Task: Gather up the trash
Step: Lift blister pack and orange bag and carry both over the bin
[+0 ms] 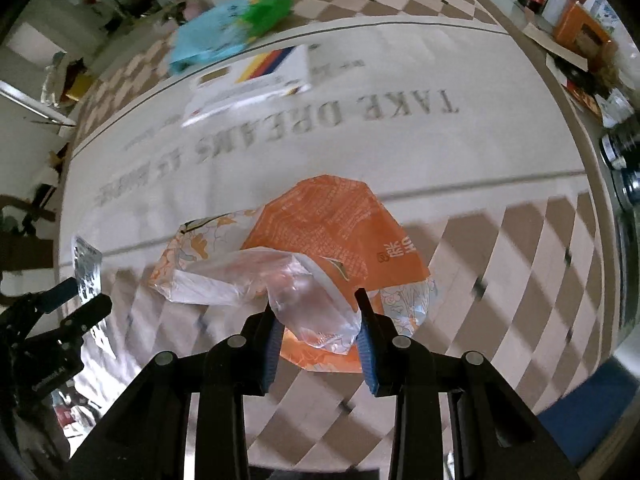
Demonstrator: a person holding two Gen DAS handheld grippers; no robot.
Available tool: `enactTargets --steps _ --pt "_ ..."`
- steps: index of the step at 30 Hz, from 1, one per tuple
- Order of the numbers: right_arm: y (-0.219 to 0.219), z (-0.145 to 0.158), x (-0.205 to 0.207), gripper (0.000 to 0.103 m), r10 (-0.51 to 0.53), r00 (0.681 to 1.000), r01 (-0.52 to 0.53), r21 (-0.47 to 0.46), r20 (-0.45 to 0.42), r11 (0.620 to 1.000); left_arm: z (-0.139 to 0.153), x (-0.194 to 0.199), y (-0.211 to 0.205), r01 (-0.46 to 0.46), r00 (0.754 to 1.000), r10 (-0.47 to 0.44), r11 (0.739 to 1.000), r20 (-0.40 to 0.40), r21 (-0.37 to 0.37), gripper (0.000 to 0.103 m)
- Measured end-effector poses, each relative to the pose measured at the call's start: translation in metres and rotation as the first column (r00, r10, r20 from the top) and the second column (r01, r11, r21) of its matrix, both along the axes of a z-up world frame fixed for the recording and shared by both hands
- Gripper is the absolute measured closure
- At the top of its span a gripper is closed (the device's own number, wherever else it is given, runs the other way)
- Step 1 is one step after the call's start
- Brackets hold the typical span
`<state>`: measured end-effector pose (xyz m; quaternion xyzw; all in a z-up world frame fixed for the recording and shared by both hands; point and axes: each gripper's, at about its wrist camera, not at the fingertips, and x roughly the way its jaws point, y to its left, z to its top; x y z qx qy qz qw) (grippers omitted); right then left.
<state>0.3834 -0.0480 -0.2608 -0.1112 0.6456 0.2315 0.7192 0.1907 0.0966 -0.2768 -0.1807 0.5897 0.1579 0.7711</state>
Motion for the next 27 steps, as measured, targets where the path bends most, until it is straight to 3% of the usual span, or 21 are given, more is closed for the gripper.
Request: enactTargets --steps 2,8,14,20,23,27 --pt "-0.001 0.009 -0.033 0.069 -0.003 1.0 0.003 0.023 0.017 1.0 0.013 -0.017 0.032 -0.017 1.0 0.017 1.0 0.024 -0.003 0.037" --pt "-0.018 0.022 -0.149 0.069 -0.034 0.999 0.033 0.075 0.019 0.997 0.018 -0.11 0.02 -0.065 0.993 0.072 0.995 0.096 -0.073 0.037" --pt "-0.05 -0.002 -0.256 0.069 -0.059 0.996 0.064 0.068 -0.074 0.996 -0.007 -0.193 -0.003 -0.11 0.992 0.119 0.978 0.042 -0.178 0.037" --pt "-0.083 -0.075 -0.323 0.069 -0.059 0.974 0.063 0.013 -0.221 0.998 -0.082 -0.249 -0.017 -0.202 0.979 0.186 0.933 -0.08 -0.299 0.037" --pt "-0.095 -0.139 -0.342 0.069 -0.072 0.947 0.071 -0.013 -0.312 0.997 -0.141 -0.262 -0.017 -0.257 0.966 0.222 0.893 -0.137 -0.369 0.037" --pt "-0.099 -0.228 -0.348 0.069 -0.103 0.911 0.097 -0.036 -0.399 0.995 -0.241 -0.271 -0.009 -0.364 0.93 0.29 0.811 -0.227 -0.457 0.037"
